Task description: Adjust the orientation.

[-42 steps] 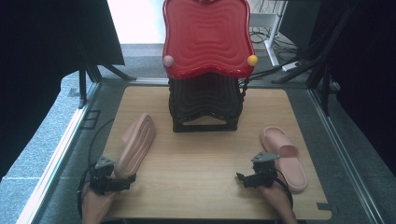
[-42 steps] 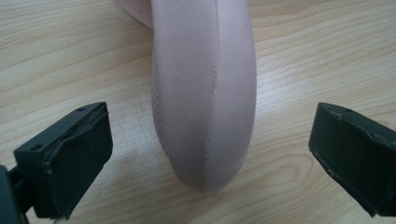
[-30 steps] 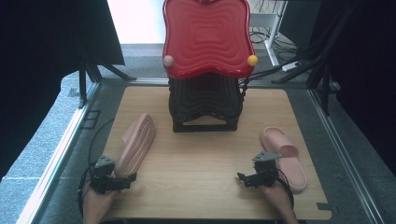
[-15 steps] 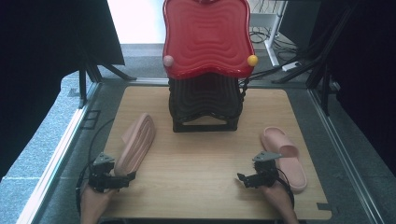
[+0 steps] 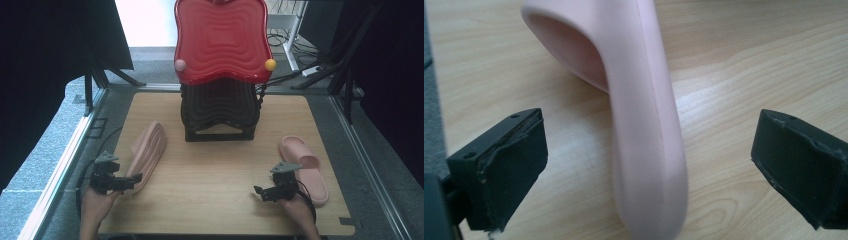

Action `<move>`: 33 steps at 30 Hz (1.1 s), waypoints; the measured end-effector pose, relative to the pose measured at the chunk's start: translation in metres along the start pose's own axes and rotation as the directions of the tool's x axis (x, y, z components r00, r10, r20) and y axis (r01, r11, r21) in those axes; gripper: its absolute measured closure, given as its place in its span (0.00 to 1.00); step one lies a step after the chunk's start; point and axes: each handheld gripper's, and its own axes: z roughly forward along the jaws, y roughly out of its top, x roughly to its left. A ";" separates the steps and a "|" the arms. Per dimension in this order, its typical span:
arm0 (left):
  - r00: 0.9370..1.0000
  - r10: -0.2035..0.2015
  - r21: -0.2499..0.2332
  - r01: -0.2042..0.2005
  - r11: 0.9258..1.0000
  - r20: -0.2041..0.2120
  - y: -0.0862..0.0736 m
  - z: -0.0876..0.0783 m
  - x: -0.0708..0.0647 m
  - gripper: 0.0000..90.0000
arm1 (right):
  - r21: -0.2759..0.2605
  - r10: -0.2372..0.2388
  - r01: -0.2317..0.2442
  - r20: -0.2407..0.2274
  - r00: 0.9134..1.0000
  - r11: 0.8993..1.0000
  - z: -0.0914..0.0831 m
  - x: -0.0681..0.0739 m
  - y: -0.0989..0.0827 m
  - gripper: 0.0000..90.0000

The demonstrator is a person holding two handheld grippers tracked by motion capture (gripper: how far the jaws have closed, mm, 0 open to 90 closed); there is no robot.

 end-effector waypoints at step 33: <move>0.997 0.023 0.003 -0.023 1.000 -0.070 0.056 0.029 0.021 0.00 | 0.003 -0.003 0.003 -0.005 1.000 1.000 0.000 0.001 0.001 0.03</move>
